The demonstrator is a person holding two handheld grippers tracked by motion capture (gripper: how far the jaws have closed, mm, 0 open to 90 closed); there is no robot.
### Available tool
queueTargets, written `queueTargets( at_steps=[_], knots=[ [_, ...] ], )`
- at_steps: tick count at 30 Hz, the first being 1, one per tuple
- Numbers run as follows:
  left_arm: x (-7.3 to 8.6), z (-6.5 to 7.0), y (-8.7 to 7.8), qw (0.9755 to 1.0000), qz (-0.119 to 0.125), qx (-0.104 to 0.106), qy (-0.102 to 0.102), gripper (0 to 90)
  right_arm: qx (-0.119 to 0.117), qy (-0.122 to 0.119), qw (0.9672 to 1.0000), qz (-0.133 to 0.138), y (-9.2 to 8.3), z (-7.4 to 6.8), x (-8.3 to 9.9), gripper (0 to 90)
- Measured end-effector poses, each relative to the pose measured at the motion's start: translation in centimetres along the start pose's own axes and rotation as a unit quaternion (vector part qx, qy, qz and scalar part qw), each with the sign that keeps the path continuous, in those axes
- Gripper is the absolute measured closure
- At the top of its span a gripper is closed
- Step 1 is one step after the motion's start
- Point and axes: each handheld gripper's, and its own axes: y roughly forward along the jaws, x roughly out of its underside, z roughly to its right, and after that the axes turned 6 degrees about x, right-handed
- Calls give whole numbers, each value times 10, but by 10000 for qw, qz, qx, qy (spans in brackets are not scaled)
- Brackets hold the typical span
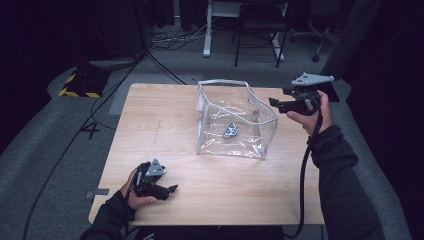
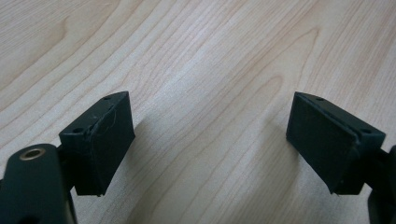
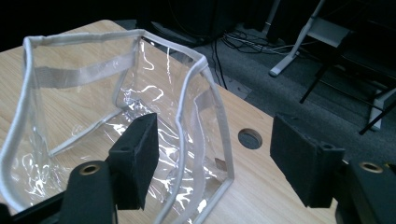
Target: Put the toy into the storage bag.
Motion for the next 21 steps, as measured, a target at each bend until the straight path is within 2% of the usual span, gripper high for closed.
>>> queueTargets(
  at_steps=[6,13,21],
  knots=[
    [0,0,0,10000,-6,3,9,154,129,127,9998,-30,-3,5,7,280],
    [0,0,0,10000,-5,2,8,154,219,255,9994,-50,-7,11,18,279],
    [0,0,0,10000,-6,2,9,154,340,235,9991,-104,-11,13,30,276]
  ],
)
